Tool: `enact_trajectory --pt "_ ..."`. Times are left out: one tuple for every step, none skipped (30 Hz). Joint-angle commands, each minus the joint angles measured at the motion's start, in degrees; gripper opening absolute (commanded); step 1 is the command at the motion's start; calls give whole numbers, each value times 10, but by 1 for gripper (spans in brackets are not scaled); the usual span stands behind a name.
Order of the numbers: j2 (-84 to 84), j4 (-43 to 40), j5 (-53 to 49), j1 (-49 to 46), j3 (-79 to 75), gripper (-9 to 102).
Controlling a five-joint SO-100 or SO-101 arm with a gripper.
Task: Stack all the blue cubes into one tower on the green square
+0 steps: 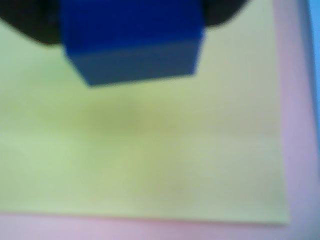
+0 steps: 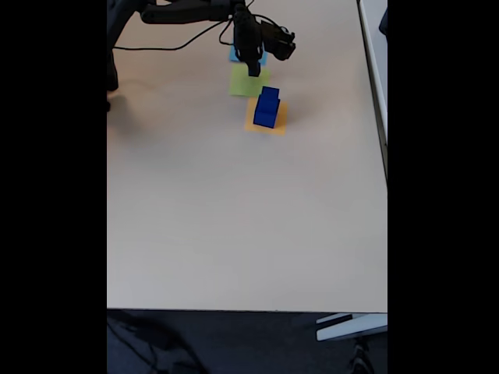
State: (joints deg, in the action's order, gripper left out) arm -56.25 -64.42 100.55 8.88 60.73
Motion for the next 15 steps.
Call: enact_trajectory --pt "-63 15 -2 -4 2 0" --pt "-66 15 -2 -5 5 0" --pt "-69 15 -2 -6 11 0" --pt "-71 15 0 -7 18 0" --pt "-75 18 0 -7 25 0" --pt "-78 22 0 -8 34 0" --pt "-82 29 -1 -9 45 0" --pt "-86 35 -1 -10 54 0" --pt "-88 37 0 -10 60 0" --pt "-88 37 0 -10 61 0" --pt "-88 37 0 -10 61 0" --pt "-88 37 1 -9 61 0" --pt "-88 37 4 -9 61 0" --pt "-88 37 4 -9 61 0" --pt "-88 37 4 -9 61 0"
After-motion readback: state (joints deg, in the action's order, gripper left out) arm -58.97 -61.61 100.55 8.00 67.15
